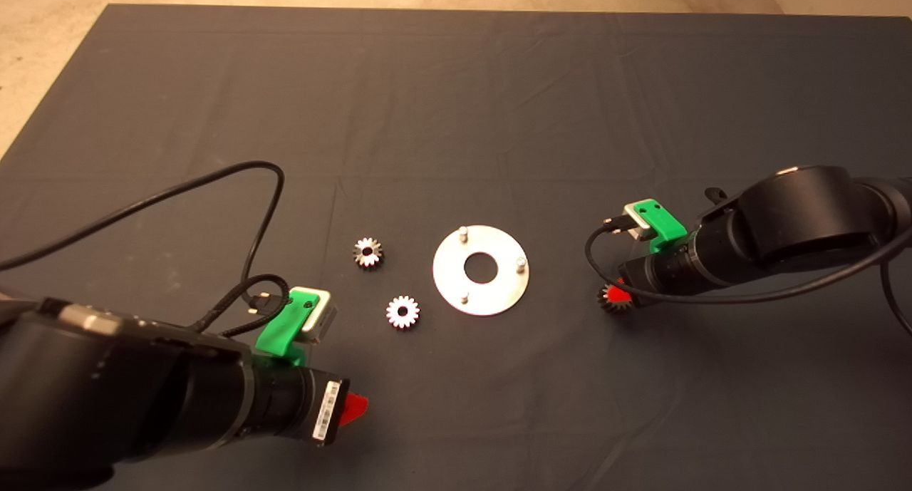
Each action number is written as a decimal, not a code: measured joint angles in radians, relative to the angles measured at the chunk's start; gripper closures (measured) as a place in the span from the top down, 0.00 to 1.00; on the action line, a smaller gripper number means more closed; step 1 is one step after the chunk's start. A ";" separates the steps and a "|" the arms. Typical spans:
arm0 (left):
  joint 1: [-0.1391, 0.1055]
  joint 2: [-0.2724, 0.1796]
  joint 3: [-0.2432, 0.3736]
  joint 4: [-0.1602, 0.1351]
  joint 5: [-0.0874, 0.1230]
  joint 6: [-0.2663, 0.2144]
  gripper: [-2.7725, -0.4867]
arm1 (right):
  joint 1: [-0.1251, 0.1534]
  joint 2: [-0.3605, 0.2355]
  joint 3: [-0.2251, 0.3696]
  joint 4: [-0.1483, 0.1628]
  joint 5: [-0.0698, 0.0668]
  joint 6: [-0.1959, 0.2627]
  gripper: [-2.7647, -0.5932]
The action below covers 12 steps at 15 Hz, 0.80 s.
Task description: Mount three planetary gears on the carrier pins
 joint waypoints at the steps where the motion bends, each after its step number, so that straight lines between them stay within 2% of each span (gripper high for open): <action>1: 0.000 0.000 0.000 0.000 -0.001 0.000 0.63 | 0.001 0.000 -0.003 0.000 0.000 -0.002 0.55; 6: 0.000 0.000 0.000 0.000 -0.001 0.000 0.63 | -0.001 0.000 -0.008 0.000 0.000 -0.002 0.55; 12: 0.000 0.000 0.000 0.000 -0.003 0.000 0.63 | -0.035 0.016 -0.021 -0.001 -0.003 -0.002 0.55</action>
